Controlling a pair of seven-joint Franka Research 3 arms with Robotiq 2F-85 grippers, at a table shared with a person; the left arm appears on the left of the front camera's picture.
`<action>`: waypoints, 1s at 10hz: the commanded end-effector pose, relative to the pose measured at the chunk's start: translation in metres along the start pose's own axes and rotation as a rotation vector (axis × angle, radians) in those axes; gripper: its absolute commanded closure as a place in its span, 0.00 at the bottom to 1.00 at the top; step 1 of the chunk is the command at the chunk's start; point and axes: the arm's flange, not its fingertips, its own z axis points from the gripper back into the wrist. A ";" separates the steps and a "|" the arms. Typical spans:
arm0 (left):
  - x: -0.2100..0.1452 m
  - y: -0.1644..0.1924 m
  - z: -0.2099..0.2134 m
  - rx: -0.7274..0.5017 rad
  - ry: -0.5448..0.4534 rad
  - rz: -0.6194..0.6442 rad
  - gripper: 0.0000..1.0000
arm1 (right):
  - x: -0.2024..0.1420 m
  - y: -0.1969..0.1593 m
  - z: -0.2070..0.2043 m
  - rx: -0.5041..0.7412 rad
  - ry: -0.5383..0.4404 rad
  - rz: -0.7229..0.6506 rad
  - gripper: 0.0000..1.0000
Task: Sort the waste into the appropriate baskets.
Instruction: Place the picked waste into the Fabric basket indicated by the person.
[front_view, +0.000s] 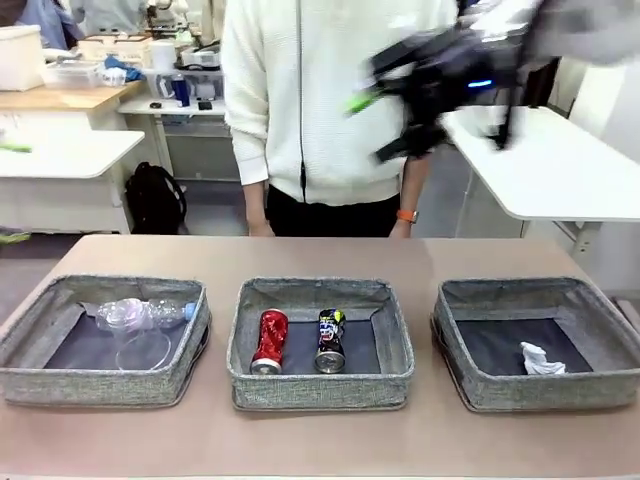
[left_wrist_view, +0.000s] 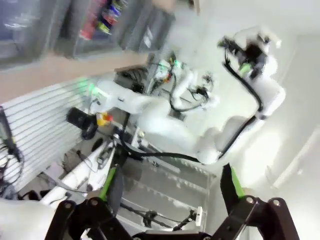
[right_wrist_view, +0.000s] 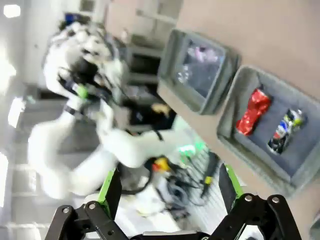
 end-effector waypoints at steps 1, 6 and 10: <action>0.000 -0.017 -0.040 -0.104 0.061 -0.012 0.00 | -0.084 -0.033 0.062 0.130 -0.146 -0.145 0.00; 0.040 0.012 -0.052 -0.150 -0.169 -0.095 0.00 | -0.186 -0.108 0.071 0.225 -0.032 -0.313 0.00; 0.019 -0.010 -0.062 -0.130 0.065 -0.003 0.00 | -0.189 -0.095 0.091 0.264 -0.049 -0.262 0.00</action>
